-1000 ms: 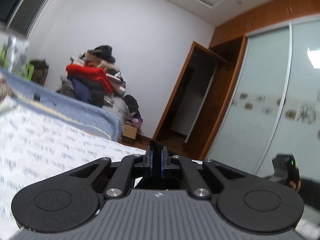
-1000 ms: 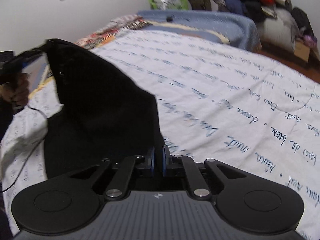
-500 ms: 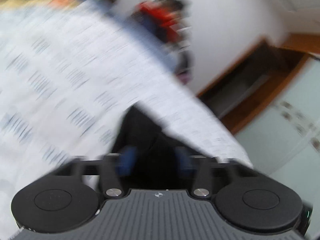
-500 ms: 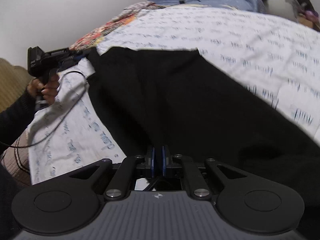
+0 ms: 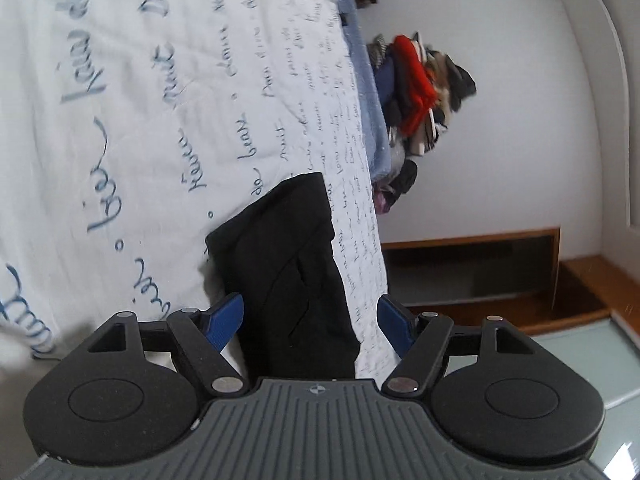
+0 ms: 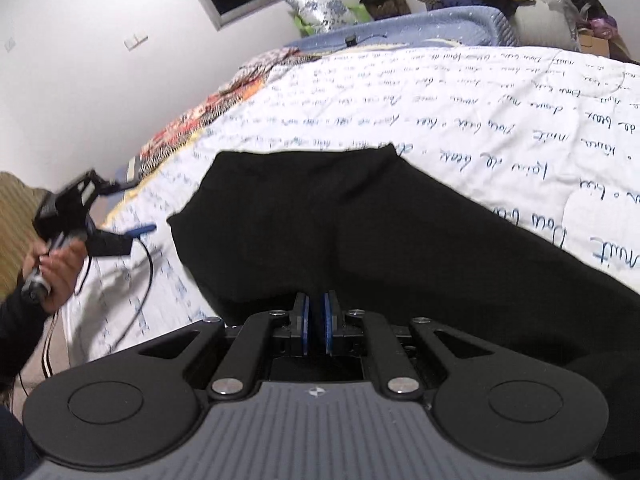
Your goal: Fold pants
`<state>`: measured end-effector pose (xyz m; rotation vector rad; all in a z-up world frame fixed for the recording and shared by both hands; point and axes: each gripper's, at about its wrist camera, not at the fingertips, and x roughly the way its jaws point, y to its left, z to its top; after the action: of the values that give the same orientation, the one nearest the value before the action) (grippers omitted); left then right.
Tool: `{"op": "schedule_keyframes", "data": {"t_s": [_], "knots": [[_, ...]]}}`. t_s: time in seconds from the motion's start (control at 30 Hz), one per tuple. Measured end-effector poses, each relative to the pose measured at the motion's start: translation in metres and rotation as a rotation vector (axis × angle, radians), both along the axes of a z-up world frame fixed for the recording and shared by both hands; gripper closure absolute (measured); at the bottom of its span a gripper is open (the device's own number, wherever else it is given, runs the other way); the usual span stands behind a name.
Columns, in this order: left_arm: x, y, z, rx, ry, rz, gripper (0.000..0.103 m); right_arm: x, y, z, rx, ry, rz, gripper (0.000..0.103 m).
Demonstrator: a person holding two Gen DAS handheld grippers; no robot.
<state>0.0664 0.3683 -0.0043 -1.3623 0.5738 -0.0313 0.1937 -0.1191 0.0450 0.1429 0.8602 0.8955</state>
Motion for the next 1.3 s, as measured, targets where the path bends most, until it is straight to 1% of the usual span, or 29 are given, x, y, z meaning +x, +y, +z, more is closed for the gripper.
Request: {"op": "schedule_keyframes", "data": {"t_s": [0.07,0.23,0.3,0.4,0.47,0.53,0.57,0.6,0.63,0.7,0.77,0.83,0.87,0.9,0.97,1.0,1.03,1.07,1.1,1.13,1.17,1.2,1.23,1.3], "knots": [[0.006,0.0,-0.003,-0.003,0.028,0.014,0.029,0.003,0.002,0.003,0.004,-0.004,-0.003,0.096],[0.029,-0.004,-0.012,0.005,0.085,-0.018,0.029,0.005,0.004,0.007,0.025,-0.013,-0.013,0.096],[0.035,-0.007,-0.016,0.007,0.115,-0.017,0.029,0.005,0.004,0.009,0.029,-0.014,-0.015,0.096],[0.035,-0.014,-0.013,0.043,0.11,-0.01,0.03,0.005,0.005,0.011,0.027,-0.019,-0.014,0.096],[0.035,-0.018,-0.007,0.086,0.1,-0.005,0.036,0.004,0.004,0.013,0.02,-0.023,-0.014,0.096],[0.037,-0.02,-0.003,0.131,0.112,-0.011,0.049,0.004,0.005,0.014,0.015,-0.023,-0.011,0.096],[0.038,-0.021,-0.001,0.148,0.113,-0.02,0.06,0.004,0.004,0.014,0.013,-0.023,-0.011,0.096],[0.038,-0.021,0.002,0.164,0.113,-0.03,0.068,0.003,0.004,0.014,0.01,-0.024,-0.011,0.096],[0.039,-0.022,0.005,0.186,0.116,-0.039,0.07,0.002,0.005,0.014,0.006,-0.025,-0.008,0.096],[0.042,-0.023,0.013,0.226,0.1,-0.06,0.078,0.0,0.005,0.014,0.003,-0.026,-0.006,0.096],[0.046,-0.024,0.021,0.259,0.089,-0.075,0.084,-0.002,0.005,0.015,0.002,-0.03,-0.004,0.096],[0.049,-0.024,0.029,0.281,0.074,-0.087,0.084,-0.003,0.004,0.016,0.008,-0.033,-0.003,0.096],[0.051,-0.023,0.033,0.289,0.065,-0.098,0.087,-0.005,0.003,0.018,0.011,-0.037,-0.005,0.096],[0.051,-0.023,0.037,0.291,0.05,-0.101,0.093,-0.006,0.003,0.02,0.016,-0.042,-0.008,0.096],[0.049,-0.02,0.043,0.293,0.005,-0.098,0.095,-0.01,0.0,0.024,0.023,-0.059,-0.014,0.096],[0.047,-0.02,0.044,0.296,-0.004,-0.087,0.095,-0.013,0.0,0.026,0.022,-0.071,-0.014,0.096],[0.045,-0.018,0.04,0.303,0.008,-0.078,0.095,-0.018,0.001,0.026,0.008,-0.084,-0.009,0.096],[0.046,-0.018,0.033,0.321,0.051,-0.077,0.095,-0.023,0.005,0.023,-0.036,-0.099,-0.002,0.096],[0.049,-0.016,0.019,0.325,0.111,-0.083,0.095,-0.029,0.011,0.013,-0.085,-0.087,0.016,0.096],[0.051,-0.013,0.003,0.304,0.179,-0.087,0.094,-0.033,0.018,0.0,-0.129,-0.061,0.045,0.096],[0.05,-0.011,-0.011,0.265,0.207,-0.093,0.095,-0.037,0.024,-0.012,-0.175,-0.049,0.065,0.096],[0.047,-0.009,-0.014,0.249,0.196,-0.087,0.094,-0.039,0.028,-0.021,-0.206,-0.043,0.068,0.096],[0.043,-0.01,-0.011,0.256,0.184,-0.081,0.094,-0.041,0.029,-0.025,-0.213,-0.036,0.06,0.096],[0.04,-0.011,0.002,0.279,0.155,-0.079,0.095,-0.042,0.025,-0.021,-0.164,-0.029,0.035,0.096]]}}
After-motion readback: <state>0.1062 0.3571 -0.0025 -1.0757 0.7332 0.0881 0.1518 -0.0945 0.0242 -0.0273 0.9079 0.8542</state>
